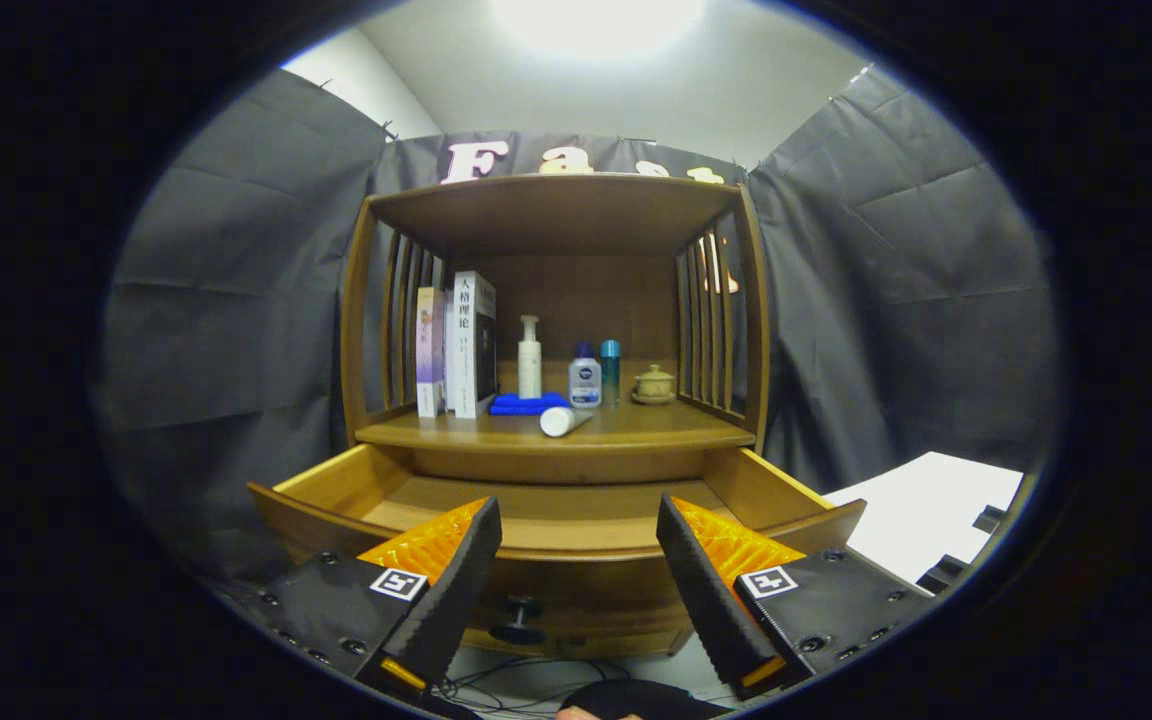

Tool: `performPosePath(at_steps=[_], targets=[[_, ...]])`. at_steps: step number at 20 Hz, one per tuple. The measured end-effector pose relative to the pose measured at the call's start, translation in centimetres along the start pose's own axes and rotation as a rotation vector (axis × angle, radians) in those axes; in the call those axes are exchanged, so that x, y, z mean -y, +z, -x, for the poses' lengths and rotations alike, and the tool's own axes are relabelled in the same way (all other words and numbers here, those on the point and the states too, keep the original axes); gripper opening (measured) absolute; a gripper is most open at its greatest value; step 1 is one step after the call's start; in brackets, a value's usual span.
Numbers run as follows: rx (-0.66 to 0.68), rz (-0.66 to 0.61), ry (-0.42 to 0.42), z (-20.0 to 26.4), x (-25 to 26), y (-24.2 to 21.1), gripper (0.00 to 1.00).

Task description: Pull open the drawer, take out the items inside it, and place them on the countertop above the cabinet.

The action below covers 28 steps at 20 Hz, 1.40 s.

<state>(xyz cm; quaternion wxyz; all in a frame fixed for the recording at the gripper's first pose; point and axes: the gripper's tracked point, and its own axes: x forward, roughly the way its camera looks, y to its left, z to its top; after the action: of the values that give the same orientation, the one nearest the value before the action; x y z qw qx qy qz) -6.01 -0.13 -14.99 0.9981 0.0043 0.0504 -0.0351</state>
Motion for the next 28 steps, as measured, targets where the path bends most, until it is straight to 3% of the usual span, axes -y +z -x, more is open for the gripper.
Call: performPosePath(at_steps=[9, 13, 24, 28], targets=[[-0.084, 0.070, 0.029, -0.4, -0.9, -5.7, 0.99], [-0.116, 0.044, 0.035, -1.8, -1.0, -7.0, 1.00], [-0.110, 0.055, 0.007, -2.9, -1.2, -7.5, 0.99], [-0.111, 0.046, 0.035, -3.7, -1.6, -7.3, 0.99]])
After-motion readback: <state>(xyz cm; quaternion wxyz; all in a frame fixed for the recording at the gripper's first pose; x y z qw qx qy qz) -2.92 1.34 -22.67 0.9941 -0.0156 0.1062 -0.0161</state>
